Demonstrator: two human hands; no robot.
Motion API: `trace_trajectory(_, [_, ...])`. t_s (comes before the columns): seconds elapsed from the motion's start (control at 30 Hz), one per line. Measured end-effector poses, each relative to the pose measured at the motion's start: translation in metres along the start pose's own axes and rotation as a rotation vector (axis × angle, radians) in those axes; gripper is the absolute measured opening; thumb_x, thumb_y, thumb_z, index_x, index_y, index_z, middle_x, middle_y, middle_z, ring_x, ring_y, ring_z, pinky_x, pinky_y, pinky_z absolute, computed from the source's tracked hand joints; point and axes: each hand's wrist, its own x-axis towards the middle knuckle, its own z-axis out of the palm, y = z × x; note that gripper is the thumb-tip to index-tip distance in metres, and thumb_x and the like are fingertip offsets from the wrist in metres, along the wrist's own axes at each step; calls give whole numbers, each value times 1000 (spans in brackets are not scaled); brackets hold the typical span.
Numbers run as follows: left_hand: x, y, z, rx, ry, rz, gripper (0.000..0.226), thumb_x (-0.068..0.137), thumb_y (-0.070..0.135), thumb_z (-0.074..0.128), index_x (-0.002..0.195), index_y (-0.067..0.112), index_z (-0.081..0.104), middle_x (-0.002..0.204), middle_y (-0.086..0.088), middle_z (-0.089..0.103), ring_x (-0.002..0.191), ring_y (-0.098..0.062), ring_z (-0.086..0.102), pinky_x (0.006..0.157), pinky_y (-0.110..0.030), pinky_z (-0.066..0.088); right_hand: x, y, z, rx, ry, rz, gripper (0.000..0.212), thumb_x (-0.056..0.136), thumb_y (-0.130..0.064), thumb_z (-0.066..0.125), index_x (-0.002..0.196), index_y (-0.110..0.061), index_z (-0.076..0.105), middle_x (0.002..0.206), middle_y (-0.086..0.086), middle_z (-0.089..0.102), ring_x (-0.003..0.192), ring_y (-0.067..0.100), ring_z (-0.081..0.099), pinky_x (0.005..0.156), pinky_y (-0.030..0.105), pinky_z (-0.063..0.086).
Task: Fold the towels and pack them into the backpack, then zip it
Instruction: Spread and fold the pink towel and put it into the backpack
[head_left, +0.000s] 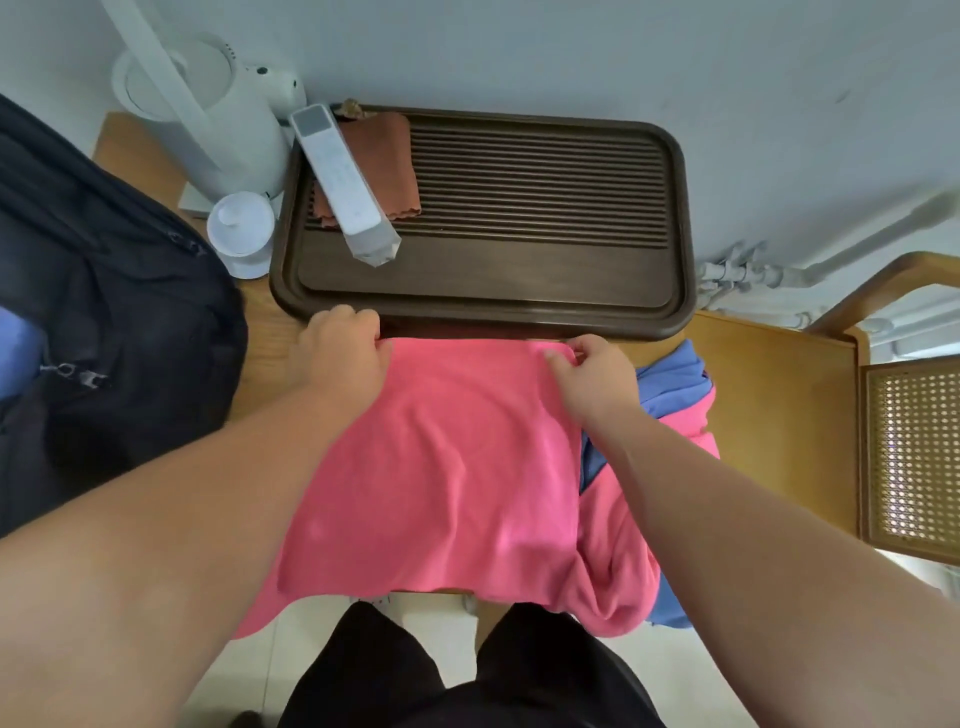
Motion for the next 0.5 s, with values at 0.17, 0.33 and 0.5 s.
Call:
trace_trajectory(0.17, [-49,21,14,2,74,48,45,85,39,67,120,12,56,120,-15,54,113,-36,48,97,-50,43,-46,16,-7,-78,130,-224,53,88,-39,60,134,-14,56,126,10,59,118,31,52,102,41,38])
trace_trajectory(0.33, [-106,54,43,23,-211,181,81,86,66,52,154,28,31,164,-14,19,149,-38,17,121,-57,11,-102,54,-10,-471,60,-148,66,95,-46,45,156,-38,19,166,5,6,152,35,-2,116,65,0])
trace_trajectory(0.5, [-132,87,68,123,-407,396,115,73,84,52,152,44,-21,156,5,-42,148,-32,-30,113,-67,-15,-116,110,0,-667,-236,-112,70,99,-64,16,153,-39,-21,167,-3,-17,151,30,-23,117,68,-6])
